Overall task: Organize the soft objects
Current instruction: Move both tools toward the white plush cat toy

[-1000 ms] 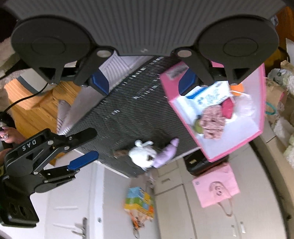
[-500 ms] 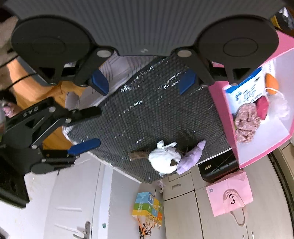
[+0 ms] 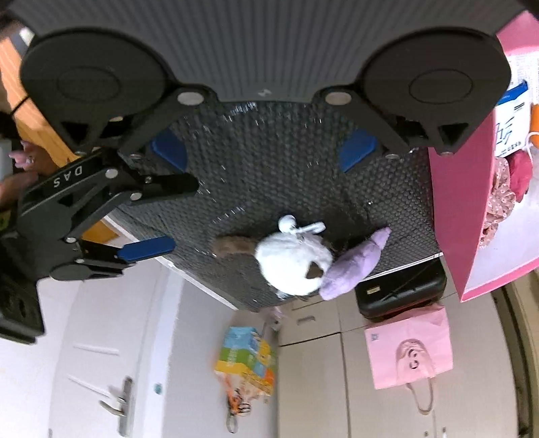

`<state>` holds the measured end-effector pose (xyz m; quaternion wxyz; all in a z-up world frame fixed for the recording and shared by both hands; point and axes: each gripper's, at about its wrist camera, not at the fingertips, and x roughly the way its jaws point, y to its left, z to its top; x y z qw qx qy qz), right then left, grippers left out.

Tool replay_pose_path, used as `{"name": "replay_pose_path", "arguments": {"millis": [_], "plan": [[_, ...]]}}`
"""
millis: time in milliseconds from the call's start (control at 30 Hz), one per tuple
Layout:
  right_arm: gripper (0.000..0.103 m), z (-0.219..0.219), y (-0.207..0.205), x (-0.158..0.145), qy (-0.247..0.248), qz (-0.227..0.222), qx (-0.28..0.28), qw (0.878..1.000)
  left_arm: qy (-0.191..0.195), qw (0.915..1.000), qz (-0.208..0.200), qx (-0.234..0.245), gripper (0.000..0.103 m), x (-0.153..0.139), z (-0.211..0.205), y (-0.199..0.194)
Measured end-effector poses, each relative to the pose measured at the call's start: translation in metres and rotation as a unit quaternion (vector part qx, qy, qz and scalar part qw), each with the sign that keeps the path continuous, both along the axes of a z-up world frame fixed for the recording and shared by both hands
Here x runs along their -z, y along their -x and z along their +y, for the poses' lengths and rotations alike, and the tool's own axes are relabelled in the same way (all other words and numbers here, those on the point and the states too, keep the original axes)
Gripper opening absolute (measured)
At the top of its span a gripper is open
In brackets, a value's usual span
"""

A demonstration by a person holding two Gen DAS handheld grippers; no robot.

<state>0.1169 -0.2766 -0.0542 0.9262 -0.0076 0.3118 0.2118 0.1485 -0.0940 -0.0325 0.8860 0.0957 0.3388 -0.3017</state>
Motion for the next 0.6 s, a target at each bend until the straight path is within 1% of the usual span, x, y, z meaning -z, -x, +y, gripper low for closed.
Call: {"name": "replay_pose_path", "arguments": {"millis": [133, 233, 300, 400, 467, 600], "plan": [[0.093, -0.01, -0.023, 0.003, 0.004, -0.009, 0.003, 1.0, 0.042, 0.9987, 0.009, -0.028, 0.099, 0.003, -0.004, -0.024], [0.093, -0.015, -0.041, 0.003, 0.026, -0.032, 0.001, 0.999, 0.079, 0.9957, 0.01, -0.048, 0.099, 0.003, -0.004, -0.041], [0.093, -0.02, -0.053, 0.005, 0.033, -0.048, -0.006, 0.998, 0.094, 0.9936, 0.004, -0.062, 0.099, 0.005, -0.006, -0.051], [0.093, -0.024, -0.068, 0.007, 0.029, -0.052, -0.024, 0.998, 0.111, 0.9902, 0.002, -0.085, 0.098, 0.007, -0.012, -0.067], [0.093, -0.023, -0.078, 0.008, 0.02, -0.057, -0.048, 0.997, 0.115, 0.9889, 0.005, -0.094, 0.097, 0.01, -0.018, -0.077], [0.093, -0.012, -0.098, 0.008, 0.016, -0.052, -0.088, 0.995, 0.133, 0.9857, 0.033, -0.097, 0.095, 0.018, -0.028, -0.098]]}}
